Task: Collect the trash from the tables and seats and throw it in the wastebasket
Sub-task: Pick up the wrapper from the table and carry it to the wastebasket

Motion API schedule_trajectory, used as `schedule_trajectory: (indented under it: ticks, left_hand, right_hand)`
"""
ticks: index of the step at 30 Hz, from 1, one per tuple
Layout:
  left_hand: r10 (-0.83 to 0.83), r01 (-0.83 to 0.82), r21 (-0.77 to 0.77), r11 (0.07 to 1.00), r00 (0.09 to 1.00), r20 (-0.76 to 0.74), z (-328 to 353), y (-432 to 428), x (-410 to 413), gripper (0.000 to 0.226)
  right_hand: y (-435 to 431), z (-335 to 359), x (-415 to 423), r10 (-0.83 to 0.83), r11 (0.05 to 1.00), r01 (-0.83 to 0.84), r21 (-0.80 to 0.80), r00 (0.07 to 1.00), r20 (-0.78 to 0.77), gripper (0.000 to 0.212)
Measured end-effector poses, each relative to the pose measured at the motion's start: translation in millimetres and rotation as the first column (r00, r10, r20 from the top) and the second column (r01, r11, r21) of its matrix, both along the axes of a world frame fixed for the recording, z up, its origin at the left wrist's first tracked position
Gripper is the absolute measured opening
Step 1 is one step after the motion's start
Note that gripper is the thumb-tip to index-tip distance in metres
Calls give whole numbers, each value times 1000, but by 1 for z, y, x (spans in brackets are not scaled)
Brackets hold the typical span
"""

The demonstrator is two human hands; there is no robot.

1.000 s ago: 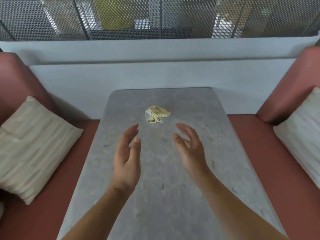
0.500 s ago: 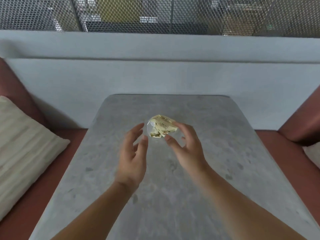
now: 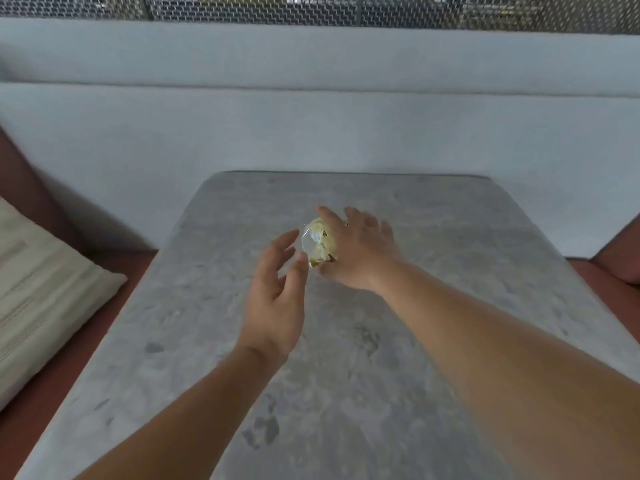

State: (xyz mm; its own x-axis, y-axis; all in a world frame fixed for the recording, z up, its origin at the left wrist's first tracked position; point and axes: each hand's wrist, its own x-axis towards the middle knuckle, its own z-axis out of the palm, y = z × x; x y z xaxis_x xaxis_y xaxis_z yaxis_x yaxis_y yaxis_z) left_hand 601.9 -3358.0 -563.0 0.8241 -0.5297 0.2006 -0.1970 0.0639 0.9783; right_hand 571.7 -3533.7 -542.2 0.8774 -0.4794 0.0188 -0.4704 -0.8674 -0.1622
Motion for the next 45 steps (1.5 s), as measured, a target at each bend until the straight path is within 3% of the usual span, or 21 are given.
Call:
schedule_trajectory:
  ticks: [4,10,15,21,30,34,39,45]
  left_hand:
    - [-3,2,20,1000,1000,20,-4,5,1,35]
    - [6,-6,71,997,1000,5,3,25,-5,49]
    - [35,-35,72,997,999,-5,39,44,-15,50]
    - [29,-32,60,998,998,47,114,73,-47,53]
    - [69,-63,-55,996,992,104,247,119,-128,64]
    - [86,-74,-94,993,987,133,302,146,-174,49]
    - [102,-79,-139,987,981,164,355,187,-238,48]
    - [146,-120,-162,979,976,160,386,254,-309,46]
  right_hand:
    - [5,-9,2,-36,996,33,-80,999,-35,79]
    - [21,-2,-18,-6,992,15,-125,997,74,65]
    - [44,31,-43,-9,1000,12,-14,977,215,67]
    - [87,91,-92,30,999,-35,10,948,315,69]
    - [148,218,-176,-95,967,-54,250,832,547,66]
    - [175,268,-221,-154,923,-114,367,766,624,71]
    - [221,318,-280,-272,826,-213,522,659,701,74]
    - [287,352,-346,-342,700,-353,621,598,725,69]
